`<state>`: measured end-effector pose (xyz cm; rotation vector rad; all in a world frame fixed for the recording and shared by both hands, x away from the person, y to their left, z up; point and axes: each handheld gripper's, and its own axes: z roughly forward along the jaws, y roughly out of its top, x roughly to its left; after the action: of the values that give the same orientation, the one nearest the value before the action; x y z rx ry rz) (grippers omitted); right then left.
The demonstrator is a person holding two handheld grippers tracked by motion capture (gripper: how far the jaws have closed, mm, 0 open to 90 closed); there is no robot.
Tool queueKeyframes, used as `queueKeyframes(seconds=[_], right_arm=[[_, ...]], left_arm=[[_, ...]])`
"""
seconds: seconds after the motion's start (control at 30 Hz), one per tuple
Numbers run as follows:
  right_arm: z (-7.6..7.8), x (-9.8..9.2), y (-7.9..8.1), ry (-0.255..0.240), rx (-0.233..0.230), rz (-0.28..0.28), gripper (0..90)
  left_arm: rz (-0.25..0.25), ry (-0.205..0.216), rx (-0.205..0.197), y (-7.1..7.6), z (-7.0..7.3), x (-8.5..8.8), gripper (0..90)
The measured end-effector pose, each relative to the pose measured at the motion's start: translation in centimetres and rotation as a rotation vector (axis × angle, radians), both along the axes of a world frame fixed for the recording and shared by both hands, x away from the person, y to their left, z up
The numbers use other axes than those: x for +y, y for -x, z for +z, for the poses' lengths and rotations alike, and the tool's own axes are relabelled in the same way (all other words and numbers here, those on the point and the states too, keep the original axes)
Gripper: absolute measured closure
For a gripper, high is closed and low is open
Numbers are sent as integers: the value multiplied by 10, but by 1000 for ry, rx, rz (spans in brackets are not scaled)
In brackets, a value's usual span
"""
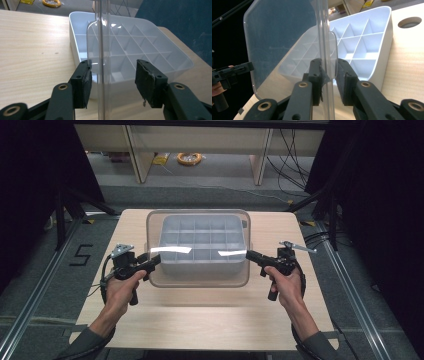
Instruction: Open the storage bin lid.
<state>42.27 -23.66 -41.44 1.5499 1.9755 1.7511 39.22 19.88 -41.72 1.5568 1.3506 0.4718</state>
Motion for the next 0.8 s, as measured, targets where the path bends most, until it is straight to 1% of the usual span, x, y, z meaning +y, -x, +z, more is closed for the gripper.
queueKeyframes(seconds=[0.03,0.07,0.1,0.13,0.2,0.23,0.27,0.3,0.33,0.37,0.4,0.43,0.47,0.5,0.57,0.6,0.63,0.67,0.7,0.77,0.8], right_arm=[[0,0,0,0,0,0,758],[-1,0,4,2,-5,3,758],[-1,0,4,2,-5,3,758],[-2,0,8,8,0,8,759],[-4,0,9,13,-7,13,760],[-5,1,14,23,11,20,760],[-8,0,15,25,-1,25,760],[-10,0,17,28,1,23,760],[-10,1,20,15,26,24,760],[-11,1,22,14,32,23,760],[-15,0,22,26,19,27,761],[-16,0,24,28,21,30,761],[-18,1,26,23,39,22,762],[-20,0,27,25,21,33,762],[-22,1,33,23,42,29,764],[-23,1,34,30,28,34,764],[-24,2,37,18,37,30,765],[-24,1,39,30,39,32,766],[-27,0,39,35,23,39,767],[-29,0,41,20,39,40,767],[-32,0,43,16,48,32,767]], left_arm=[[0,0,0,0,0,0,470],[-3,3,4,3,-4,0,471],[-3,3,4,3,-4,0,471],[1,2,7,7,-8,0,470],[3,4,9,9,-10,0,467],[-4,8,10,11,-13,1,468],[-2,8,15,16,-17,1,469],[-2,6,17,18,-18,1,469],[1,1,20,20,-20,0,469],[-4,-4,20,22,-22,0,470],[-2,-2,21,23,-24,0,472],[1,0,23,24,-25,0,472],[2,-2,27,26,-26,1,472],[2,-3,29,27,-27,1,472],[-1,-5,31,29,-29,1,471],[-8,-7,33,31,-31,2,471],[-11,-12,35,33,-32,2,472],[-10,-14,32,34,-33,2,473],[-6,-17,33,36,-34,1,473],[-7,-22,35,39,-36,1,472],[-7,-23,38,40,-37,1,473]])
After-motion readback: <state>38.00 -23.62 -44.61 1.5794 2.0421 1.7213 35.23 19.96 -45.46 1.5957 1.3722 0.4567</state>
